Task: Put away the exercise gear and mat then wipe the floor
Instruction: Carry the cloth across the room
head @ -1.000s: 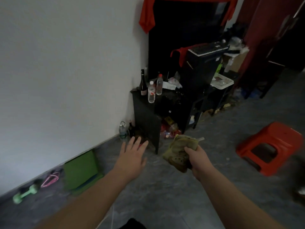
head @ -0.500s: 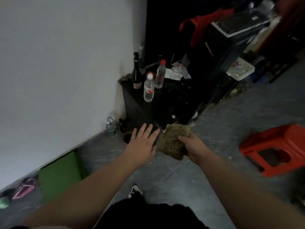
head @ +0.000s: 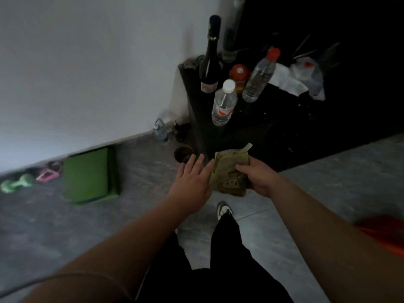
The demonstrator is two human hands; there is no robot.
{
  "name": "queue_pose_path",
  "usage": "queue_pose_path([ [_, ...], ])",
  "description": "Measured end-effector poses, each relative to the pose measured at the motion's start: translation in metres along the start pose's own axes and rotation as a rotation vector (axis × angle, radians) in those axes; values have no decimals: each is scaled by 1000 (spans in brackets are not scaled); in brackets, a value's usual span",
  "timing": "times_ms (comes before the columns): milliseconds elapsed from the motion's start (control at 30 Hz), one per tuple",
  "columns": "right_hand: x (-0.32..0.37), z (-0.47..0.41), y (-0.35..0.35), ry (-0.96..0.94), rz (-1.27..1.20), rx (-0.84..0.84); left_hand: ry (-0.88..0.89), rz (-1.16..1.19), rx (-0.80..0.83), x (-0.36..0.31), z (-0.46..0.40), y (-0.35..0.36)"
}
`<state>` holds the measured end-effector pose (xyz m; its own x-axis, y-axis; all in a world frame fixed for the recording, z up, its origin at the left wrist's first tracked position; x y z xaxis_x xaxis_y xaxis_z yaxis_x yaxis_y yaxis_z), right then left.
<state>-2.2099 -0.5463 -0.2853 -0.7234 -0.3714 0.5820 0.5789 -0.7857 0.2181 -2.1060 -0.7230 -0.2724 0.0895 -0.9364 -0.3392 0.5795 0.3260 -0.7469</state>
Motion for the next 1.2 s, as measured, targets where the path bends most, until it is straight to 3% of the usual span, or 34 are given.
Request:
queue_pose_path([
  [200,11,-58,-53,151,336,81,-98,113,10,-32,-63,34],
  [433,10,-49,-83,59,549,-67,-98,153,20,-68,-101,48],
  [600,1,-33,-93,-110,644,-184,-125,127,40,-72,-119,48],
  [667,-1,-24,-90,-223,812,-208,-132,110,54,-71,-121,52],
  [800,-18,-24,-79,-361,1438,-186,-134,63,-56,-74,-119,58],
  [900,-34,-38,-77,-328,1660,-106,-127,11,-78,-77,-123,68],
  [1200,-48,-66,-94,-256,1745,-64,-176,-41,-39,-67,-136,92],
])
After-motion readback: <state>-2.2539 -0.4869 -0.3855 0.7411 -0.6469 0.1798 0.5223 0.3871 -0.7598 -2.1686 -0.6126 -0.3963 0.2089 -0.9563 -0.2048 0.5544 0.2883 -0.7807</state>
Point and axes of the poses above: each hand's wrist, its own z-axis away from the middle knuckle, its own y-axis out of the palm, x = y × z, the point moved 3 cm from there along -z, towards the middle knuckle, and after that the axes turned 15 degrees about x, right-handed, at the moved point
